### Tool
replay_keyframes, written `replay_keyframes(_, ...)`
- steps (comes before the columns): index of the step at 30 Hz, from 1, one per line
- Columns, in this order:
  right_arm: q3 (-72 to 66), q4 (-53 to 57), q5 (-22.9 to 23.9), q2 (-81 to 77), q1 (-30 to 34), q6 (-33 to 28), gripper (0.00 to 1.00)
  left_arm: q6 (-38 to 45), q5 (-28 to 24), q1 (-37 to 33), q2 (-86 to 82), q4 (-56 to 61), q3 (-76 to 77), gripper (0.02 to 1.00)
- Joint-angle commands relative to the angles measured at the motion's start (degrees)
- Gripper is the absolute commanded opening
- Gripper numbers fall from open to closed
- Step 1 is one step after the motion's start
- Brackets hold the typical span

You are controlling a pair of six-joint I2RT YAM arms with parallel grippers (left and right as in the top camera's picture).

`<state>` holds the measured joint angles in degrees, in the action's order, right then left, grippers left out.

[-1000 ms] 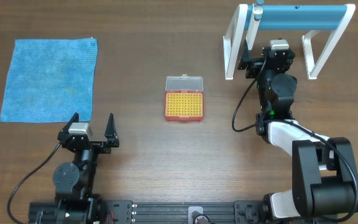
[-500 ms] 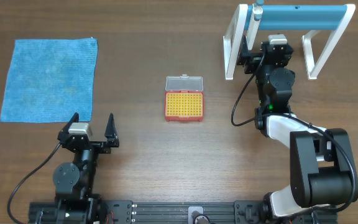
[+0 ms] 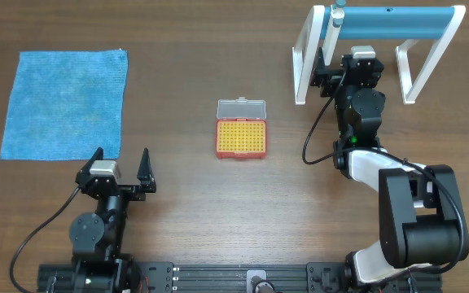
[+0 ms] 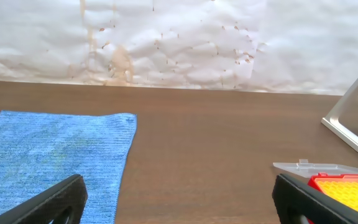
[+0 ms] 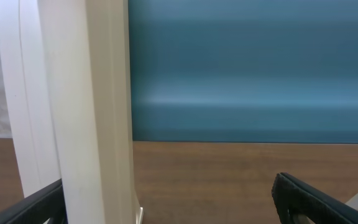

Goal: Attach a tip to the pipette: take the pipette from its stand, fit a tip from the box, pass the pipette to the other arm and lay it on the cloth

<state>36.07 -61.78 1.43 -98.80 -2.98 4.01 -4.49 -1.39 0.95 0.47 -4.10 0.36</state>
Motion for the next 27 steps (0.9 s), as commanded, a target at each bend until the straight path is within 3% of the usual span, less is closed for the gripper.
replay_keyframes(1,1.4,-0.3,0.7,-1.2,-0.2,0.4,0.980,0.7,-0.6,0.2,-0.1,-0.5,0.0,0.965)
replay_keyframes(27,2.4,-1.8,0.7,-2.2,-0.1,0.4,0.980,0.7,-0.6,0.2,-0.1,-0.5,0.0,0.965)
